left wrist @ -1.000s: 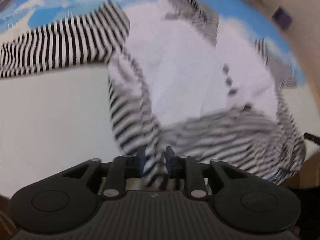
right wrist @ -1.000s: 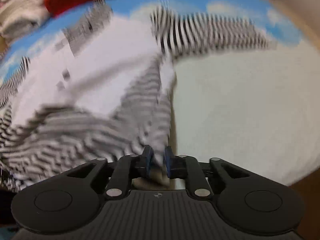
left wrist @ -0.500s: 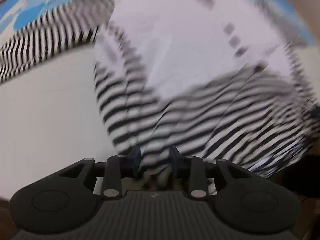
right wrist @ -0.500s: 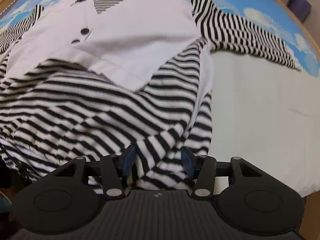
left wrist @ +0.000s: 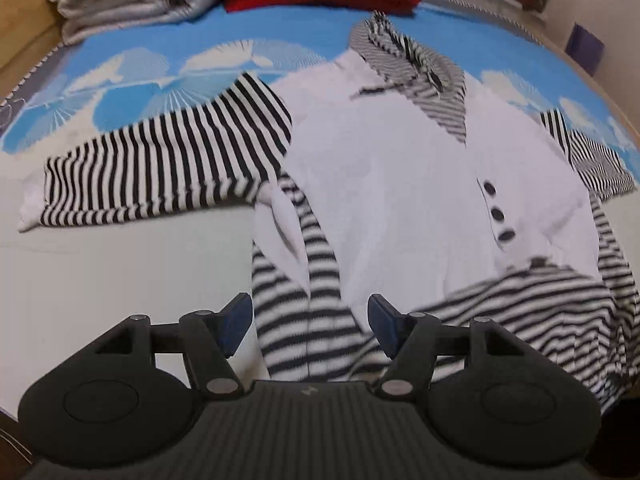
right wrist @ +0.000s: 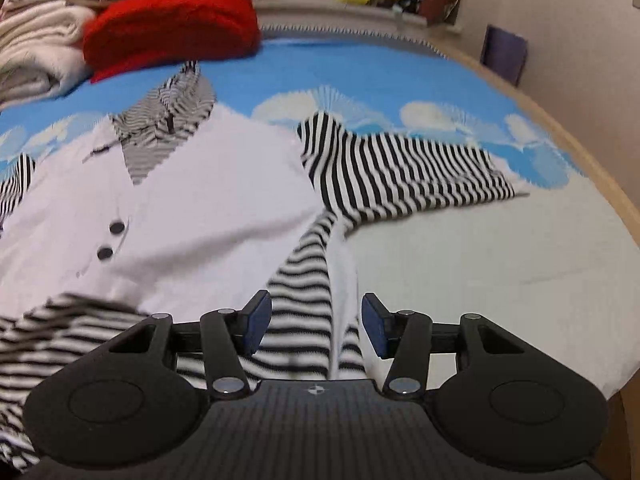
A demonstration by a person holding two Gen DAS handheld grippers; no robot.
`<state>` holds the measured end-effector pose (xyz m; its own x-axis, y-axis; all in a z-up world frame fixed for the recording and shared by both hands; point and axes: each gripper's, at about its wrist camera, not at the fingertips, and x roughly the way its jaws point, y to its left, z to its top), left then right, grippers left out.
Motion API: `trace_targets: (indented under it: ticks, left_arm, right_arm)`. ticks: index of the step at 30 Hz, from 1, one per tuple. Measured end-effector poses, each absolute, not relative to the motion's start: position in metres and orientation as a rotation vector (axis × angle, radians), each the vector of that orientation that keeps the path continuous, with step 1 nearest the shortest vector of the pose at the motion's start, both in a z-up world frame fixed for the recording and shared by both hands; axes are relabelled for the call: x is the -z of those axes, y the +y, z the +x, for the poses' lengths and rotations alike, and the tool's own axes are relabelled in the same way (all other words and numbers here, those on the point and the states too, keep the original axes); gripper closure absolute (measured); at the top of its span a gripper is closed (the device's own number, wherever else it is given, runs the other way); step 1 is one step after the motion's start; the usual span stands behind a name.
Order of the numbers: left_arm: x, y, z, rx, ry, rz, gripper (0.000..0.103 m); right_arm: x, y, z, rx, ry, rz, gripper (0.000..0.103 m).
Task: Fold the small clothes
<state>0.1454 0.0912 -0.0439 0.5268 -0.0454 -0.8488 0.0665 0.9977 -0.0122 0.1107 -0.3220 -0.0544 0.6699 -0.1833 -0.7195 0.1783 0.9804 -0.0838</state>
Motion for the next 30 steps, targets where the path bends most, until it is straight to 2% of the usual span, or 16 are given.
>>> trace_targets:
  ticks: [9,16,21,28,30]
  left_arm:
    - [0.049,0.099,0.167,0.03,0.989,-0.02,0.034]
    - [0.03,0.123,0.202,-0.086,0.862,-0.056,0.034]
    - [0.036,0.184,0.243,-0.249,0.774,-0.13,0.034]
    - [0.078,0.282,0.27,-0.493,0.859,-0.322,0.044]
    - [0.089,0.307,0.271,-0.55,0.88,-0.369,0.044]
  right_arm:
    - [0.053,-0.299,0.125,0.194,0.774,-0.03,0.052]
    - [0.052,-0.282,0.136,0.187,0.744,-0.022,0.055]
    - [0.049,-0.267,0.139,0.155,0.723,-0.078,0.055]
    - [0.041,-0.253,0.162,0.124,0.703,-0.129,0.053]
    - [0.034,-0.249,0.179,0.135,0.701,-0.111,0.053]
